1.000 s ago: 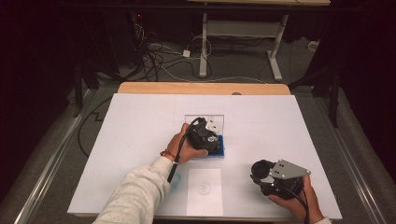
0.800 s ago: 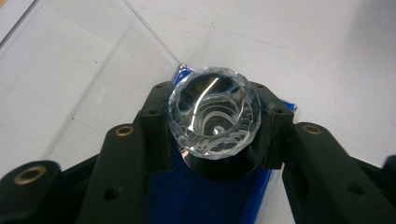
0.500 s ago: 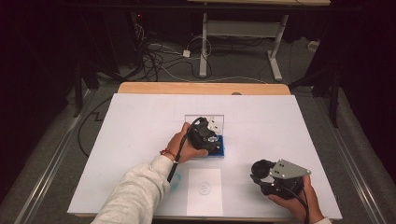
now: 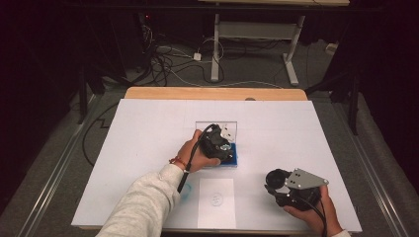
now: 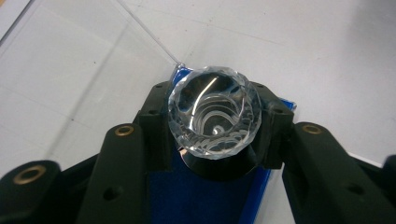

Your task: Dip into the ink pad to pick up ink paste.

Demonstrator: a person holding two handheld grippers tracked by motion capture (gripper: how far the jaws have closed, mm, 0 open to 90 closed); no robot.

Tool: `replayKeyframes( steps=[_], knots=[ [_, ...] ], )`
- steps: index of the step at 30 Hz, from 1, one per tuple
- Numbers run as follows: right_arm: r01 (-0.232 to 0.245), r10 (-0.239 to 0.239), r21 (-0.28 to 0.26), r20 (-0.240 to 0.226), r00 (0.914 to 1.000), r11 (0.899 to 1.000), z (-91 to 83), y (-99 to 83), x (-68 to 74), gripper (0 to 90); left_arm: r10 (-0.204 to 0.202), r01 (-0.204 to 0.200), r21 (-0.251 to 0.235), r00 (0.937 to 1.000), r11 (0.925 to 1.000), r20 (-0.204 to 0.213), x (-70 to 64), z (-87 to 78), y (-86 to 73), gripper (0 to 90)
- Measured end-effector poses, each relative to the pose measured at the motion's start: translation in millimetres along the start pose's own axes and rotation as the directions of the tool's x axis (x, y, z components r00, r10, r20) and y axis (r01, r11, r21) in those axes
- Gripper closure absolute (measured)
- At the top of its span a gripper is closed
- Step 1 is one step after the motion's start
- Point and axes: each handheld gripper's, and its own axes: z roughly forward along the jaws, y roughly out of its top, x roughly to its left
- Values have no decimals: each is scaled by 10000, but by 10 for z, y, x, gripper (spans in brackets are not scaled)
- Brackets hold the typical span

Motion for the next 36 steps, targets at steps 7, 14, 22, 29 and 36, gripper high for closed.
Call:
replayKeyframes(
  steps=[7,14,22,29,36],
  knots=[
    [-77,77,-51,24,10000,10000,-14,5,-4,388,43,-43,99,10000,9999,-48,-2,-14,2,547],
    [-98,98,-54,7,10000,9999,-14,-3,-15,388,-217,217,-94,9997,9997,62,30,-22,-14,548],
    [-147,147,-82,59,9999,9999,-15,-2,-19,388,-387,369,-621,9989,9974,-273,61,-166,-45,547],
    [-177,177,-85,68,9998,9998,-13,-6,-28,388,-689,631,-1694,9972,9835,-289,100,-462,-155,547],
    [-143,144,-84,130,9998,9999,-24,-7,-34,388,-932,796,-2481,9947,9654,-435,96,-679,-303,547]
  ],
)
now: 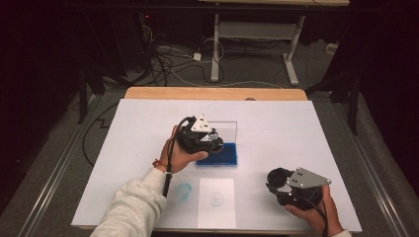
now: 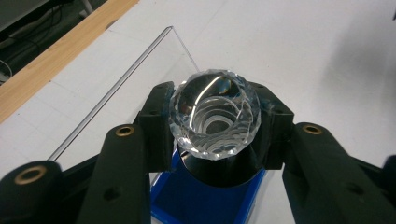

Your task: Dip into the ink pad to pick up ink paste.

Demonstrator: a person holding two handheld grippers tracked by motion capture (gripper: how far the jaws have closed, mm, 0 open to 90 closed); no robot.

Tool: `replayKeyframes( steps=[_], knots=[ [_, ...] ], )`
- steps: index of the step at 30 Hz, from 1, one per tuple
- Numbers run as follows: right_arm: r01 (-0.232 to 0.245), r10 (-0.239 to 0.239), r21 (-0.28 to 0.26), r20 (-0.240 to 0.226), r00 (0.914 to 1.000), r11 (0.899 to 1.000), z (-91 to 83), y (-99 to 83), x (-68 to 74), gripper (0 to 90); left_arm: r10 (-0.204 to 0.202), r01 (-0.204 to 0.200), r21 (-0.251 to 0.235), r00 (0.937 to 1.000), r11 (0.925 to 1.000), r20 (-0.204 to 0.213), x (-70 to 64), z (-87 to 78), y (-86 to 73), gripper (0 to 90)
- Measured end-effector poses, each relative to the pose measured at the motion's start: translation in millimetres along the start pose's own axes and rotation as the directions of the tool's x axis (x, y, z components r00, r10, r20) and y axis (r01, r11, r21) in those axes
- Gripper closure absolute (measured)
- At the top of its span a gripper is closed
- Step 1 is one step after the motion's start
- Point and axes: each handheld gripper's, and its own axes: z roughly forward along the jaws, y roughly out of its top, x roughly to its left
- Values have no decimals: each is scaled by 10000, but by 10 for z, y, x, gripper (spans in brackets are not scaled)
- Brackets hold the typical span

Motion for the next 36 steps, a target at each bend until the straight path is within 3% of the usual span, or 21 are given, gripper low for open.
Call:
replayKeyframes(
  steps=[10,21,34,36],
  knots=[
    [-60,60,25,-18,10000,10000,14,-5,-2,388,255,-256,-681,9997,9973,-30,-109,-274,-122,547],
    [-88,88,-48,-18,10000,10000,6,1,-5,388,81,-86,-1109,10000,9938,-53,-89,-533,-212,547],
    [-88,88,-77,-7,10000,9999,11,11,-23,388,258,-259,-887,9997,9957,-21,-130,-628,-305,547],
    [-70,70,-88,-1,10000,9999,11,14,-23,388,143,-139,-969,9999,9952,36,-135,-649,-326,547]
  ],
)
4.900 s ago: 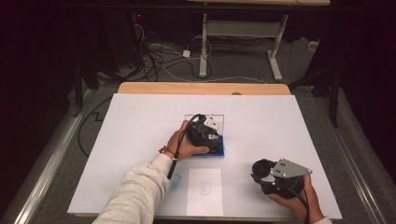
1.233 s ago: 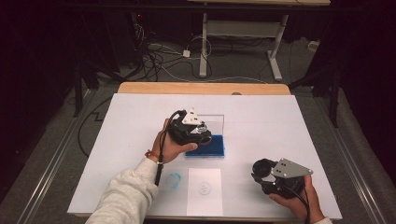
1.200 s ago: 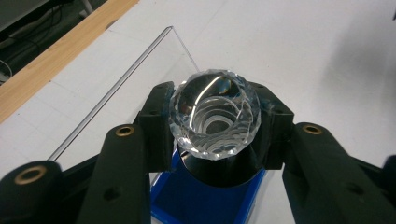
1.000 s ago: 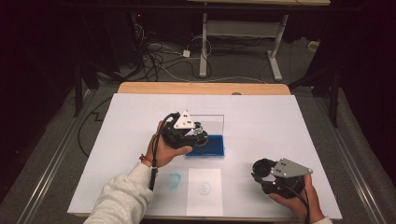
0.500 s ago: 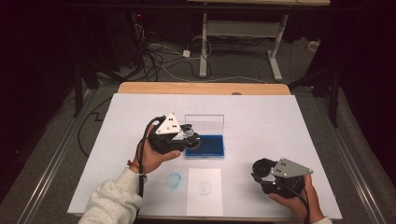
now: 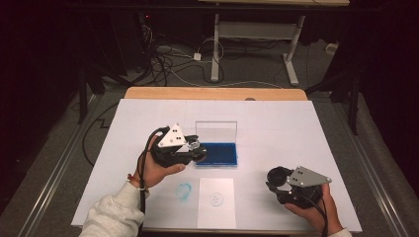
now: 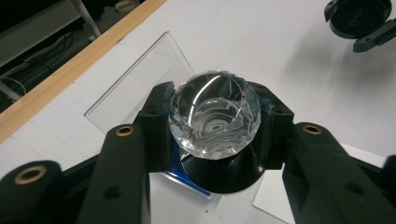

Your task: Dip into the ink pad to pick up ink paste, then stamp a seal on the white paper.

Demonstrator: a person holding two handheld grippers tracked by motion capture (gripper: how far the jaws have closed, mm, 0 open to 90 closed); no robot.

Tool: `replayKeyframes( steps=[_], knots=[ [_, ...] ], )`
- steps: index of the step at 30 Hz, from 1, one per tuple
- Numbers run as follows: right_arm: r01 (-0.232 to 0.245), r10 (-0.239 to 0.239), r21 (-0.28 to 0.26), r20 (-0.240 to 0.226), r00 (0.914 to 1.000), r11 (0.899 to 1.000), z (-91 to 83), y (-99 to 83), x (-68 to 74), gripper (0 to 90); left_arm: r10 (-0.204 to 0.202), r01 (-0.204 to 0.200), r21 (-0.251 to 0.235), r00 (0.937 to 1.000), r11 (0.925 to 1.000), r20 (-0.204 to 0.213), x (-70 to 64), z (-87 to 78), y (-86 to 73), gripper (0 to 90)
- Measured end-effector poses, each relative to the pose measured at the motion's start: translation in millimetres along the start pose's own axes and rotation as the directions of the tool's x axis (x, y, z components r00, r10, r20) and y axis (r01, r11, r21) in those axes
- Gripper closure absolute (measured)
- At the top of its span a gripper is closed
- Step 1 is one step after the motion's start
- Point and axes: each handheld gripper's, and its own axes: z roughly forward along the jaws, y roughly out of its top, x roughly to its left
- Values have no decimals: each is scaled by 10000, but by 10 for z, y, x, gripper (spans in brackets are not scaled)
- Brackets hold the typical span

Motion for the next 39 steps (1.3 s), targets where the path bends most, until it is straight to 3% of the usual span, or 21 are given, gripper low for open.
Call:
replayKeyframes(
  steps=[23,29,36,39],
  knots=[
    [51,-52,-83,-206,9998,10000,59,62,10,388,-86,97,526,9997,9986,-217,-145,-246,-274,547],
    [122,-126,-93,-379,9992,9999,98,81,16,388,140,-115,778,9994,9969,-320,-194,-300,-306,547],
    [216,-223,-131,-510,9985,9997,107,93,52,388,39,-24,646,9997,9979,-239,-244,-380,-338,547],
    [166,-172,-126,-507,9986,9998,119,101,52,388,175,-166,667,9998,9976,-137,-258,-386,-330,547]
  ],
)
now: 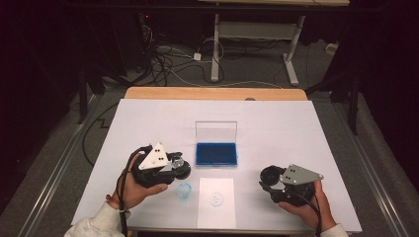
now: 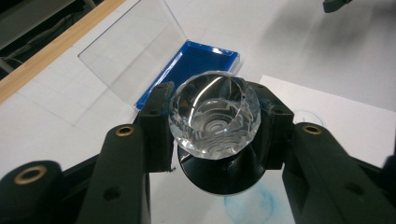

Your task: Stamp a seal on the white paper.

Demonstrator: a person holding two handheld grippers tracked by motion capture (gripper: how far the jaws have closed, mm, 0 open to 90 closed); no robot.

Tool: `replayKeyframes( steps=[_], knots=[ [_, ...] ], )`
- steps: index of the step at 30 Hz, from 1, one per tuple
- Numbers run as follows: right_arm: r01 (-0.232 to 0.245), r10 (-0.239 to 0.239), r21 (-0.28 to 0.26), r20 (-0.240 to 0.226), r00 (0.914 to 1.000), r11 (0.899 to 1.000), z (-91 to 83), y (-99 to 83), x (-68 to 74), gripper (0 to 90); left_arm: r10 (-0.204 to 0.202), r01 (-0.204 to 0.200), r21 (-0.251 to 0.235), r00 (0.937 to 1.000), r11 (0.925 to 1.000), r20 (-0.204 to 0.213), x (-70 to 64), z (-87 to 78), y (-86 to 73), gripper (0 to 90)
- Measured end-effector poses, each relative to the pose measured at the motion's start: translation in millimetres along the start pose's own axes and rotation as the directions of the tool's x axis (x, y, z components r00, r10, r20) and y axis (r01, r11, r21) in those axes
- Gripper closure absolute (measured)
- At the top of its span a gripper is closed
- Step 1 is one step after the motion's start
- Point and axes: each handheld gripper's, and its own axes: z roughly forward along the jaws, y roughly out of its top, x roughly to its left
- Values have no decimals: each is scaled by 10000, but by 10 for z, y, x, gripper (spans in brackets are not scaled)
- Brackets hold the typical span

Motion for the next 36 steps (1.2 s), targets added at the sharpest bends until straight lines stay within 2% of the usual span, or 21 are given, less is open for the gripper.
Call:
replayKeyframes(
  steps=[14,20,36],
  knots=[
    [131,-133,-53,-555,9984,9999,173,108,173,388,232,-230,-59,9992,9997,312,-90,83,79,547],
    [371,-363,93,-749,9965,9993,257,146,249,388,210,-202,-164,9986,9997,494,-94,120,98,547],
    [281,-270,180,-579,9980,9994,174,80,201,388,681,-681,-39,9917,9977,1093,-268,289,235,547]
  ],
)
